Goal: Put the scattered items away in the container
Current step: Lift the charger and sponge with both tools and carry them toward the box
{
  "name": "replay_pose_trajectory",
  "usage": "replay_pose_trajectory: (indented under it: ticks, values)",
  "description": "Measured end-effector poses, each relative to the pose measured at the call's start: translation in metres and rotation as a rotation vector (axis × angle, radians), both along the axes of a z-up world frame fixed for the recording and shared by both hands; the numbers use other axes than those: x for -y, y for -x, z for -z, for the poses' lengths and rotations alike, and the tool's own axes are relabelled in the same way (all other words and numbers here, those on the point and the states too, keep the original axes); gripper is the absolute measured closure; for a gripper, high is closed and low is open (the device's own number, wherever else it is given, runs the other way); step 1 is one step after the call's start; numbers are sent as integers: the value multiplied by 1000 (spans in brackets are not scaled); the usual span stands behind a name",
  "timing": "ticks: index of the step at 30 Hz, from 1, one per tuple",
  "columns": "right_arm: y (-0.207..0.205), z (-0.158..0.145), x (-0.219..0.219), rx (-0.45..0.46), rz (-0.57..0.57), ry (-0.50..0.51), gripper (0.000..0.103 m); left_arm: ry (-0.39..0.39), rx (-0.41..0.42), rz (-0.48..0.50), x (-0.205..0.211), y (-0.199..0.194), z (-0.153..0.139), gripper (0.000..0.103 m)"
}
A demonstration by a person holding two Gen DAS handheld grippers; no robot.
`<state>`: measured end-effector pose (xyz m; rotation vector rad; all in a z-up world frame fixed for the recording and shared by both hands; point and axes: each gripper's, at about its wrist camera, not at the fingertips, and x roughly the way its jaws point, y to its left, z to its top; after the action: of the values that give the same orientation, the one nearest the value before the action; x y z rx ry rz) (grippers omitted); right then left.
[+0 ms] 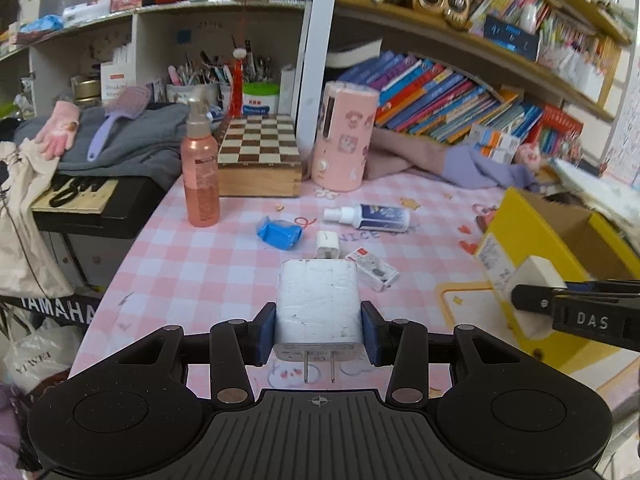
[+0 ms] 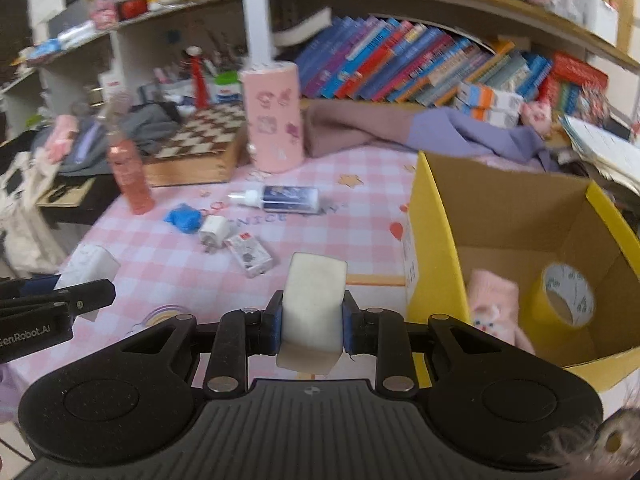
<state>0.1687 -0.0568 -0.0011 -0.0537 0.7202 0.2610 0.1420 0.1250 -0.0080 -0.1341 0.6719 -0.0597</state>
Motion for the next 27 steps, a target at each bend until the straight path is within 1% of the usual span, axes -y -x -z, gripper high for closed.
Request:
replay_pose_trajectory:
  ticks: [5, 10, 13, 14, 16, 22, 27]
  values:
    - [30, -13, -2, 16, -87, 14, 78, 44, 39, 1, 1, 32, -16, 62]
    - [55, -14, -3, 13, -99, -5, 78, 64, 58, 5, 3, 62, -27, 61]
    - [67, -12, -3, 6, -106, 2, 78, 105, 55, 2, 2, 78, -26, 62]
    - [71, -11, -4, 7, -110, 5, 78, 128, 48, -2, 1, 82, -24, 61]
    - [79, -12, -4, 11, -121, 7, 78, 148, 33, -6, 0, 89, -20, 62]
    - [101, -14, 3, 22, -154, 11, 78, 145, 40, 12, 7, 109, -22, 61]
    - [112, -10, 14, -4, -121, -6, 78, 142, 46, 55, 18, 118, -23, 61]
